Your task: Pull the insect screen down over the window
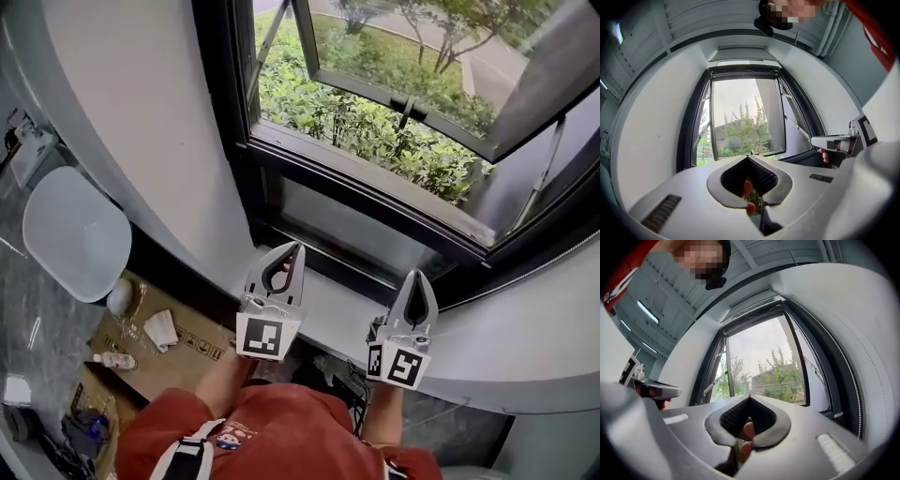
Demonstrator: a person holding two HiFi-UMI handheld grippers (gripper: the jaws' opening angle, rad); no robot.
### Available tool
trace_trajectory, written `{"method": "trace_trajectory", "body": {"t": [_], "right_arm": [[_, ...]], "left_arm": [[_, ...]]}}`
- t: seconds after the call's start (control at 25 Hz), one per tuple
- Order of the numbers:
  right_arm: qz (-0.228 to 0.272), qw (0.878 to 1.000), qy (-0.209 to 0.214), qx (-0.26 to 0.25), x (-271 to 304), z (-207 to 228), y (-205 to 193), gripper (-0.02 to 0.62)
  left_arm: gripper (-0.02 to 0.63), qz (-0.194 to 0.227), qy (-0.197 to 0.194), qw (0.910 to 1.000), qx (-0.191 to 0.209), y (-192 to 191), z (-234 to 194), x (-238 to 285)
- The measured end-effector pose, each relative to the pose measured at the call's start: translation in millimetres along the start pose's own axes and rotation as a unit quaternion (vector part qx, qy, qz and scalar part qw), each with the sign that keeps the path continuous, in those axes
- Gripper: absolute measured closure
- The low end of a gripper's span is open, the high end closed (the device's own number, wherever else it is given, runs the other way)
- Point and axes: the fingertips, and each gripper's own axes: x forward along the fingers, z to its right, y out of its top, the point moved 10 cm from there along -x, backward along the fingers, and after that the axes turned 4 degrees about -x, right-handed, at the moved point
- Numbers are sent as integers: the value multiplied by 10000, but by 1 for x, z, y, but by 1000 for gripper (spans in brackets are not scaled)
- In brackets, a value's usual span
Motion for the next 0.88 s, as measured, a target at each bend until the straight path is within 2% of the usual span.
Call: {"method": "trace_trajectory", "body": {"t": [0.44, 0.68, 0.88], "right_arm": [[-42, 9986, -523, 21, 25, 81, -23, 586], [-53, 9969, -783, -113, 38, 90, -28, 586], [-82, 9946, -1010, -230, 54, 77, -30, 586]], "left_arm": [[600, -12, -451, 9989, 123, -7, 47, 96], [600, -25, -668, 9977, 109, -14, 40, 129], [600, 95, -916, 9958, 1, -14, 21, 150]]}}
